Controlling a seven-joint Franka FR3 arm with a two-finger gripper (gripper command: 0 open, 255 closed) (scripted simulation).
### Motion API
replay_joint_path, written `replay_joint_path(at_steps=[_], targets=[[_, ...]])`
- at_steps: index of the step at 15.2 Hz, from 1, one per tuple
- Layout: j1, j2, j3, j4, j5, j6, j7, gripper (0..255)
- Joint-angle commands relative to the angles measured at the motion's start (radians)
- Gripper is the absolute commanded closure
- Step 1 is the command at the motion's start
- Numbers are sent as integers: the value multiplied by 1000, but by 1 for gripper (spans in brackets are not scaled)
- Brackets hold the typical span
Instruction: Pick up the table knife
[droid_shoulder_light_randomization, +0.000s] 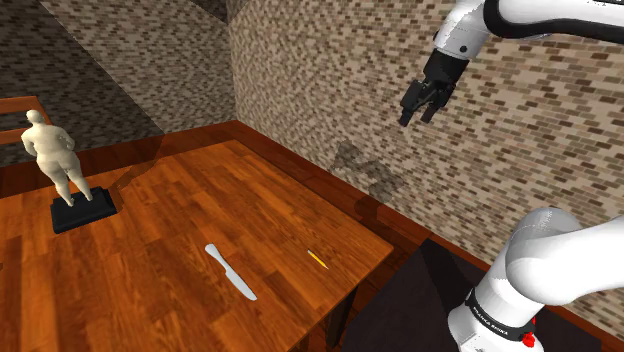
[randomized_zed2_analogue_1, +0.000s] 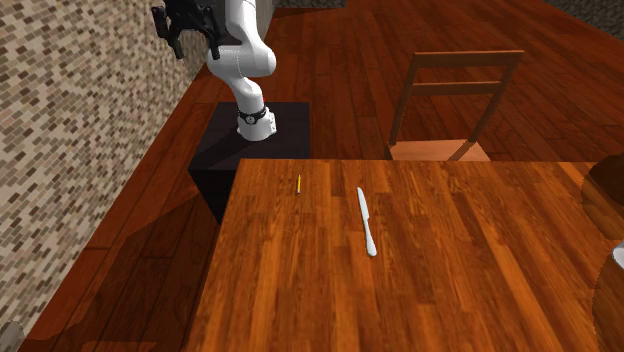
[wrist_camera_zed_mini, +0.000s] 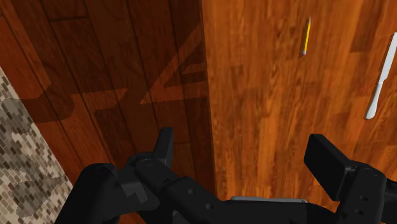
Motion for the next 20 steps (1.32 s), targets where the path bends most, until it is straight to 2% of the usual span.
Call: replay_joint_path(at_steps=[1,11,20], targets=[[0,0,0,0,0,0,0,0],[50,141,176,-98,62,240,158,0],[70,369,341,-81,60,450,315,0]])
